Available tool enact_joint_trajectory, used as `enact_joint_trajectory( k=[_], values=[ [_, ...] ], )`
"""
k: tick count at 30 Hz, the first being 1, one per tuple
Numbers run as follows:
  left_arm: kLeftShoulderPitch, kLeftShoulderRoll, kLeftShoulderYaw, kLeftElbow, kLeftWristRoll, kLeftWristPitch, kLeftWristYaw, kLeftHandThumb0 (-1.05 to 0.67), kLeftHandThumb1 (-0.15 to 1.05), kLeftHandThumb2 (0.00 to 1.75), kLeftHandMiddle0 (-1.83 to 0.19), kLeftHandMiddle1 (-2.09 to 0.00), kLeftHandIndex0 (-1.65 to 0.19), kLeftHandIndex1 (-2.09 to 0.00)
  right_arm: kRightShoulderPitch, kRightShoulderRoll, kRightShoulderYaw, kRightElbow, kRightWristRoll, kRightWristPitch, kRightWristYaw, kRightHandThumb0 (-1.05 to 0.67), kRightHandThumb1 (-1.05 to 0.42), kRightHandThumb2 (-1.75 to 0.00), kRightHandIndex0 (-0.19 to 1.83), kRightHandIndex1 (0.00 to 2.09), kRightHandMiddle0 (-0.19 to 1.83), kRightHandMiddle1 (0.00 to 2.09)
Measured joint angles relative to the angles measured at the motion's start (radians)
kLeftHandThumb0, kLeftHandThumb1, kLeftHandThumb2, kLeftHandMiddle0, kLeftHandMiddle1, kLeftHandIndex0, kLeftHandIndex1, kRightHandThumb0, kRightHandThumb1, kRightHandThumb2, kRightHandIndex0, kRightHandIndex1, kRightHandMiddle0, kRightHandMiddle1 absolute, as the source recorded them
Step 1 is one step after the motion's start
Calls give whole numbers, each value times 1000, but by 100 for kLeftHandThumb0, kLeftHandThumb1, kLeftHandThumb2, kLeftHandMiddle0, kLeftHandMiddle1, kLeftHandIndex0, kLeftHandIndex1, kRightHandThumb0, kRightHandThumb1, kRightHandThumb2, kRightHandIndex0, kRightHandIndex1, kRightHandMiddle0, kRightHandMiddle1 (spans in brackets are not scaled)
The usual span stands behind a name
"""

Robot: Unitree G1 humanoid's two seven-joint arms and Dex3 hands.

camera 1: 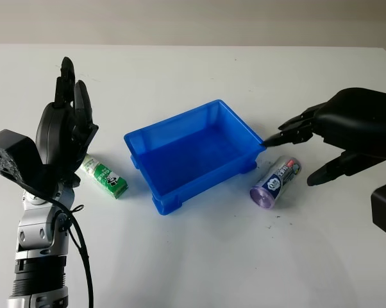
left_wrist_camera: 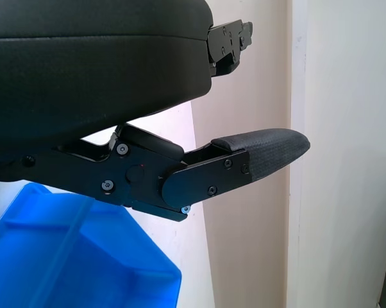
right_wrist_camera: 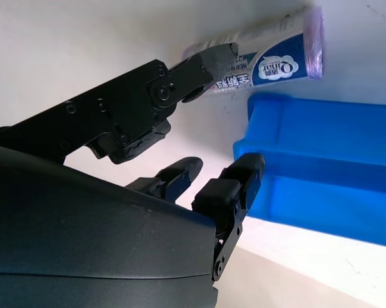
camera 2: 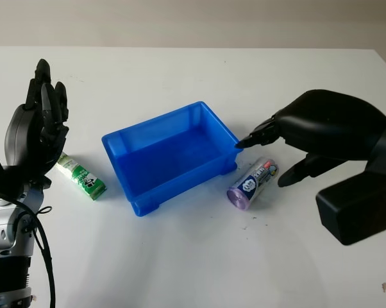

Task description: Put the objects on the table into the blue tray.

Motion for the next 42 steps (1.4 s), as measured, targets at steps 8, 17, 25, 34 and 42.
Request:
enact_joint_trajectory(
  k=[8, 17, 25, 34, 42],
  values=[
    [0, 0, 0, 0, -2, 4, 0, -73, 105, 68, 19, 0, 19, 0, 14, 0, 0, 23, 2, -48, -21, -44, -80, -6, 66, 12, 71, 13],
    [0, 0, 1, -1, -2, 5, 6, -73, 105, 67, 19, 0, 19, 0, 34, 1, 11, 47, -14, -102, -42, -47, -82, -6, 65, 11, 68, 13],
    [0, 0, 1, -2, -2, 4, 6, -73, 105, 68, 19, 0, 19, 0, 37, 29, 84, 132, -45, -178, -71, -47, -79, -4, 68, 12, 67, 11],
    [2, 0, 1, -11, -1, 6, 19, -74, 105, 66, 19, 0, 19, 0, -6, 74, 172, 242, -126, -255, -130, -47, -79, -5, 66, 11, 66, 10],
    [3, 0, 1, -24, 1, 9, 21, -75, 105, 66, 19, 0, 19, 0, -19, 85, 208, 305, -176, -315, -203, -31, -85, -6, 53, 70, 44, 82]
  ],
)
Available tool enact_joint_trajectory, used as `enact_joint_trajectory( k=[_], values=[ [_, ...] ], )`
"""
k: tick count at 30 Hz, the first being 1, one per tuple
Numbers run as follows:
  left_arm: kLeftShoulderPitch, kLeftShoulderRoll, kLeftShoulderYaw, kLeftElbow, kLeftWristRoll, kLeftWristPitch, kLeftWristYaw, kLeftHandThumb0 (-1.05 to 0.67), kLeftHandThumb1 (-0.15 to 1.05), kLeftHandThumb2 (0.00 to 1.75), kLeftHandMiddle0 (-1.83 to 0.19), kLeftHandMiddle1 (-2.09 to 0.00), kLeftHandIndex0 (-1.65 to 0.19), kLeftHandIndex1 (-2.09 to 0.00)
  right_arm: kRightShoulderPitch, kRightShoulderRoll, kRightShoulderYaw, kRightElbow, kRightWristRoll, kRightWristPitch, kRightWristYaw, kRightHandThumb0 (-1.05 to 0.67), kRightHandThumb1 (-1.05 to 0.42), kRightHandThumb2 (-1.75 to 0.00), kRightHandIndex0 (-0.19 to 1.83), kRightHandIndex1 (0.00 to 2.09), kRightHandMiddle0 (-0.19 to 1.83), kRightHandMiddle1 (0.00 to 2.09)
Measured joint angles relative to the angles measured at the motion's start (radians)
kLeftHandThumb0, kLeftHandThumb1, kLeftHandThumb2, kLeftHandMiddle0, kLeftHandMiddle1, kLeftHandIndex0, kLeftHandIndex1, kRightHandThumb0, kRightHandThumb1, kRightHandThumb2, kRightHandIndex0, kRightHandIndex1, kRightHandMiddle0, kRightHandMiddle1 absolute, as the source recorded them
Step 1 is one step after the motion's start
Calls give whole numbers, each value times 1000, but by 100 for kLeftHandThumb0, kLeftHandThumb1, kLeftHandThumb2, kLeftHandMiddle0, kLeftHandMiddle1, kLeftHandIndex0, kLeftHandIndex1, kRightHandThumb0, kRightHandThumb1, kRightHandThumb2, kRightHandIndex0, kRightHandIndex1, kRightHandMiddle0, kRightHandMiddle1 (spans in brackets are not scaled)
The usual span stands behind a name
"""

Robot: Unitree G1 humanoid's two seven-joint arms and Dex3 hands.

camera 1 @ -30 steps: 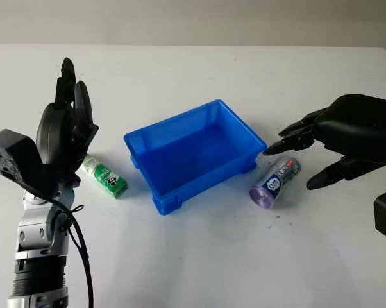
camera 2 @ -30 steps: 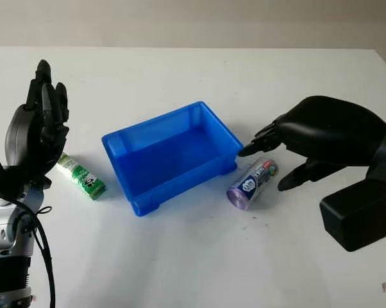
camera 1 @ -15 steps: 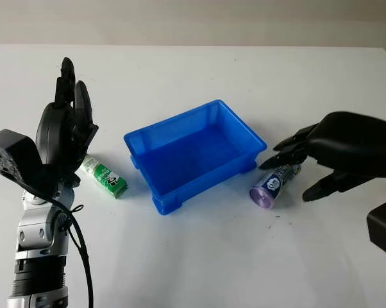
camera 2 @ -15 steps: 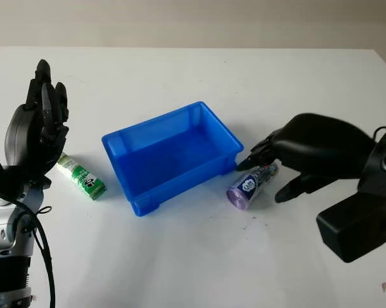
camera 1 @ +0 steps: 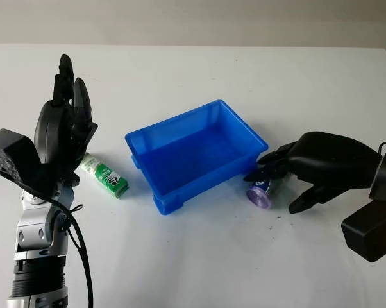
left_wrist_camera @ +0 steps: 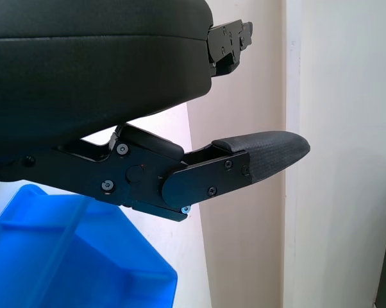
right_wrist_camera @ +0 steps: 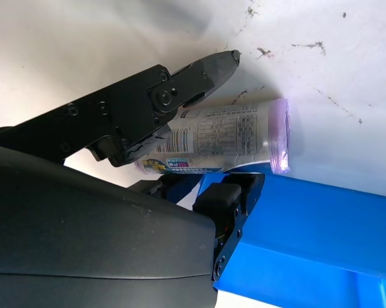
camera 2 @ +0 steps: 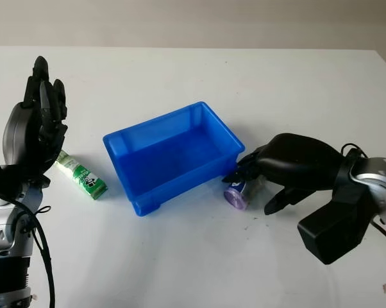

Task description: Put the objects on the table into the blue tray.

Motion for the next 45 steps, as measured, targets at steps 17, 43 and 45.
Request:
enact_joint_trajectory(
  k=[17, 43, 45],
  values=[
    [0, 0, 2, 1, -5, 0, -11, -73, 105, 65, 19, 0, 19, 0, 62, -9, -12, -71, -171, -17, -174, -44, -105, -14, 91, 209, 68, 209],
    [-2, -7, -3, 11, -4, -6, -18, -72, 105, 69, 19, 0, 19, 0, -257, 149, -176, -538, 790, 897, 173, -28, -104, -13, 105, 209, 84, 209],
    [-2, -11, -5, 9, -3, -7, -12, -73, 105, 69, 19, 0, 19, 0, -289, 224, -151, -461, 720, 837, 127, -28, -101, -9, 105, 209, 84, 209]
  ],
)
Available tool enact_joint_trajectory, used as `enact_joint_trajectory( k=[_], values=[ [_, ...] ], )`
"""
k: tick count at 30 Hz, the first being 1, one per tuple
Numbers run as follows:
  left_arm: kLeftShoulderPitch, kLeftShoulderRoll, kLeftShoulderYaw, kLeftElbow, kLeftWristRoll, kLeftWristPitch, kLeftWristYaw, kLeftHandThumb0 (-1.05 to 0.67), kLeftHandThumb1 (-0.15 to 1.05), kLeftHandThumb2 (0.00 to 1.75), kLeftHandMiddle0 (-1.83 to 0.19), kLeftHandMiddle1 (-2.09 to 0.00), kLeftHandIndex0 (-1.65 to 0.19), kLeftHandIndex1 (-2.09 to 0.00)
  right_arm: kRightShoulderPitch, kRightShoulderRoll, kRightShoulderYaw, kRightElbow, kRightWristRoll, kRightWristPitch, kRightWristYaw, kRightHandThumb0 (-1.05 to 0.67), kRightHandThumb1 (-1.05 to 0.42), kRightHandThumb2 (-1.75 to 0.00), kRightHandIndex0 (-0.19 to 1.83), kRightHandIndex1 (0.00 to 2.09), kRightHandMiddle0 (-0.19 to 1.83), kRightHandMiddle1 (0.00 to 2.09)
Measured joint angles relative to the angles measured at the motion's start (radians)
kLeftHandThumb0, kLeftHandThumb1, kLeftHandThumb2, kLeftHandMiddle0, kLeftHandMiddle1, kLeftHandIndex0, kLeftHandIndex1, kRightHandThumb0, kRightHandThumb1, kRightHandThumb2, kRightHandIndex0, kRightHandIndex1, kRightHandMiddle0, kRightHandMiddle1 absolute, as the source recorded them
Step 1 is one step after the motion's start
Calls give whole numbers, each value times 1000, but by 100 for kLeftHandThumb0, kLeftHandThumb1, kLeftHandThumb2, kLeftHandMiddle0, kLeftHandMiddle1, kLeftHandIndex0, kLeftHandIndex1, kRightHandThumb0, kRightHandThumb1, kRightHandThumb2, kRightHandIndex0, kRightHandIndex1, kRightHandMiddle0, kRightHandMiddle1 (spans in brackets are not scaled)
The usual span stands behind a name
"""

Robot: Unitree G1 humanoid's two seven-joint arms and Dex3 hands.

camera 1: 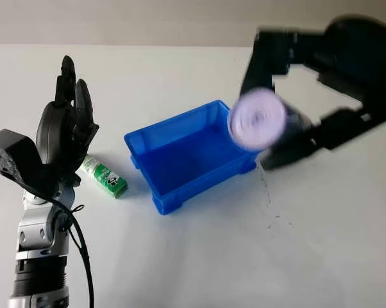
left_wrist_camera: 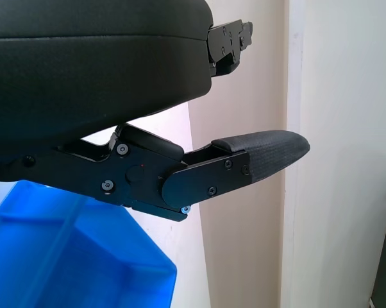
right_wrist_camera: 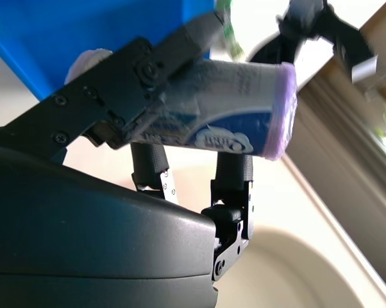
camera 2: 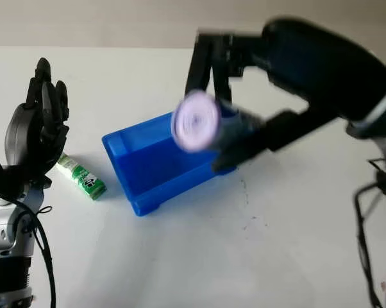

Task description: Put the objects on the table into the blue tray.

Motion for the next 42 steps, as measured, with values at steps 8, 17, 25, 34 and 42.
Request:
enact_joint_trajectory(
  k=[8, 17, 25, 34, 42],
  values=[
    [7, -11, -10, -17, 20, 2, 32, -73, 105, 69, 19, 0, 19, 0, -122, 212, 66, 356, -356, -380, -299, -39, -100, -6, 125, 209, 112, 209],
    [10, -20, -11, -18, 20, -4, 32, -74, 105, 69, 19, 0, 19, 0, -220, 280, 180, 775, -665, -684, -560, -42, -104, -10, 119, 209, 105, 209],
    [10, -25, -13, -17, 23, -13, 30, -74, 105, 69, 19, 0, 19, 0, -269, 277, 271, 901, -639, -602, -244, -83, -105, -22, -12, 42, -14, 48],
    [10, -26, -13, -9, 28, -18, 33, -74, 105, 69, 19, 0, 19, 0, -272, 245, 254, 823, -552, -552, -92, -92, -105, -33, -19, 0, -19, 0],
    [10, -30, -16, 3, 35, -29, 33, -75, 105, 69, 19, 0, 19, 0, -212, 286, 71, 762, -331, -500, -220, -89, -105, -65, -19, 0, -19, 0]
  ],
)
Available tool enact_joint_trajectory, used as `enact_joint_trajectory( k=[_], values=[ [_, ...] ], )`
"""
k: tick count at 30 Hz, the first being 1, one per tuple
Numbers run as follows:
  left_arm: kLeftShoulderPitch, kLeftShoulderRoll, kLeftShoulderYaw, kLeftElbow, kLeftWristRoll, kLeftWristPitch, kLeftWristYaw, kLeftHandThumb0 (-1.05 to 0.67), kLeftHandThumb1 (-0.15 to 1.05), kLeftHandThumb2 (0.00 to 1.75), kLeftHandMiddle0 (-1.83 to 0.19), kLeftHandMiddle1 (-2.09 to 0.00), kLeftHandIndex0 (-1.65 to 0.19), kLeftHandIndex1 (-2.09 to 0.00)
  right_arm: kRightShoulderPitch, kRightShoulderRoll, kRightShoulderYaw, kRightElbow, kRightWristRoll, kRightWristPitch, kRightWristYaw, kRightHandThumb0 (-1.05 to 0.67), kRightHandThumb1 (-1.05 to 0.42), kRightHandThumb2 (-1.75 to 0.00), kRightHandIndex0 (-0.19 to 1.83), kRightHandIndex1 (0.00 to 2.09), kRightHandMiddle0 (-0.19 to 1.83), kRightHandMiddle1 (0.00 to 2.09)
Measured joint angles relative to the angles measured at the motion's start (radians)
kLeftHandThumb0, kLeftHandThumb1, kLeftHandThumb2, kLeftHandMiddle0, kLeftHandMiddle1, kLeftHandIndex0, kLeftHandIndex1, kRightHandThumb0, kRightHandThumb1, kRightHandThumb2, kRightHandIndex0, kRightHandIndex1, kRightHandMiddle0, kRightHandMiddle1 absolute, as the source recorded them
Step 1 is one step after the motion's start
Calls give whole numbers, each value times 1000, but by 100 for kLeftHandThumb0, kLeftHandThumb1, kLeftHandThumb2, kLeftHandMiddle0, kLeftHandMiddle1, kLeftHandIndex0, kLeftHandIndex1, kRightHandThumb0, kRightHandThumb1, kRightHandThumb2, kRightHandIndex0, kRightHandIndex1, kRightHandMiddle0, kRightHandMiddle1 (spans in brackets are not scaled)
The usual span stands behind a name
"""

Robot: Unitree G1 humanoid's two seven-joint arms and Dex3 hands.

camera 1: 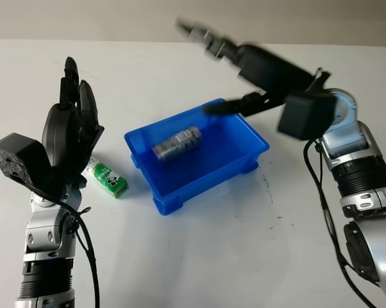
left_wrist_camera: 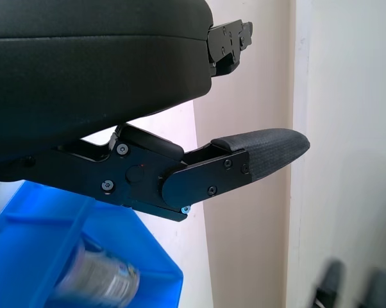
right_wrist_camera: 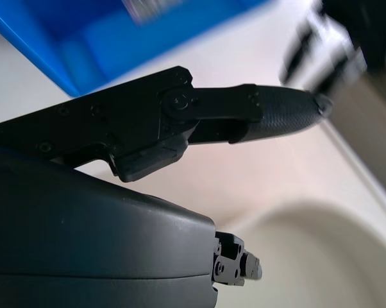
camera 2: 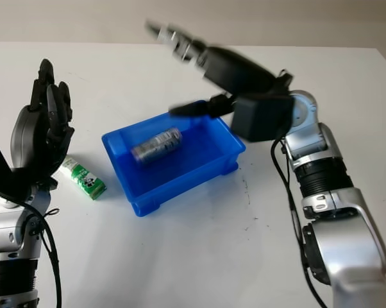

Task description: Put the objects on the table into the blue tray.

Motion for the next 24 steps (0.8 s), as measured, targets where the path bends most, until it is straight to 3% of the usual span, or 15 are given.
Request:
enact_joint_trajectory(
  k=[7, 10, 16, 24],
  values=[
    [0, 0, 4, 8, -2, -2, -6, -75, 105, 68, 19, 0, 19, 0, 242, 61, -183, -143, 207, 261, -118, -84, -105, -71, -19, 0, -19, 0],
    [0, 0, 7, 8, -3, 3, -7, -75, 105, 66, 19, 0, 19, 0, 362, 90, -228, -180, 246, 319, -163, -81, -105, -68, -19, 0, -19, 0],
    [-1, 5, 11, 12, -6, 4, -30, -76, 105, 68, 19, 0, 19, 0, 511, 157, -246, -266, 276, 391, -213, -80, -105, -67, -19, 0, -19, 0],
    [-1, 21, 14, 14, -7, 5, -38, -75, 105, 67, 19, 0, 19, 0, 538, 187, -241, -335, 274, 439, -242, -78, -105, -70, -19, 0, -19, 0]
  ],
)
